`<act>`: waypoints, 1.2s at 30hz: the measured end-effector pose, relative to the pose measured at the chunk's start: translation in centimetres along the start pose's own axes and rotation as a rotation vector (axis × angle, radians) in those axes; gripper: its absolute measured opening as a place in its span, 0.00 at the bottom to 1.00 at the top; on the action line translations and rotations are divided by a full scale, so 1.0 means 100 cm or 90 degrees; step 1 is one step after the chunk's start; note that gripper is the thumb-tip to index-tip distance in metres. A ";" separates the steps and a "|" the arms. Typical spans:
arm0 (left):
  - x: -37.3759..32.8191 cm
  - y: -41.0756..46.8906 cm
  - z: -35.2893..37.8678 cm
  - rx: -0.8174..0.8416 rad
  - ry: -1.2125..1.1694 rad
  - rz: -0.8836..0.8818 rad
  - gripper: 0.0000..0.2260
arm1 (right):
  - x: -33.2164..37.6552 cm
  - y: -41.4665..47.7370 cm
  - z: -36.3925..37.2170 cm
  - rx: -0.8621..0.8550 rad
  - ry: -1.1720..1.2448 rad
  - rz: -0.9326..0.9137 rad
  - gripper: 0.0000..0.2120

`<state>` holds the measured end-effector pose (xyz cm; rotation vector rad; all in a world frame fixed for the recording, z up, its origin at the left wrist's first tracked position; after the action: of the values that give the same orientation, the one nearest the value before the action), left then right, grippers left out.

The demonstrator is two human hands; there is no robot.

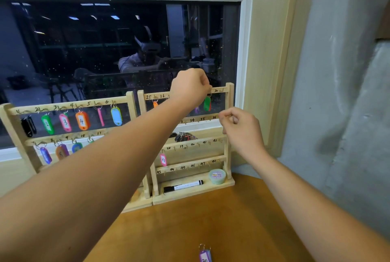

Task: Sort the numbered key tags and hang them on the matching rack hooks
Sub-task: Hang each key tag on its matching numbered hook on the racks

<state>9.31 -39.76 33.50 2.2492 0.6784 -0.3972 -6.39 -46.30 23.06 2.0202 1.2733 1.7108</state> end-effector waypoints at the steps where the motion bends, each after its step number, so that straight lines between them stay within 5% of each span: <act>1: 0.000 -0.004 -0.002 -0.008 0.000 0.013 0.03 | -0.003 -0.007 0.001 0.010 0.011 0.004 0.08; 9: 0.019 -0.085 -0.010 0.005 -0.122 0.015 0.04 | -0.053 -0.087 0.018 0.183 0.073 0.106 0.09; 18: 0.098 -0.215 0.045 0.210 -0.165 -0.150 0.06 | -0.092 -0.180 0.037 0.325 0.001 0.156 0.06; 27: 0.139 -0.306 0.096 0.453 -0.049 -0.218 0.07 | -0.106 -0.216 0.045 0.427 -0.077 0.100 0.02; 31: 0.142 -0.312 0.104 0.473 -0.026 -0.169 0.13 | -0.104 -0.218 0.046 0.473 -0.102 0.085 0.06; 36: 0.141 -0.318 0.107 0.448 -0.033 -0.171 0.08 | -0.105 -0.218 0.045 0.480 -0.110 0.073 0.05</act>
<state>1.58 -24.07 1.56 2.7876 0.9194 -0.9427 -12.23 -38.87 0.35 2.5917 1.9715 1.1364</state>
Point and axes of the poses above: each hand's wrist, its own y-axis towards the middle knuckle, its own z-axis out of the palm, x = y × z, the point moved 2 cm from there along y, towards the middle knuckle, and after that the axes turned 6 degrees about -z, right-handed, at the moved point
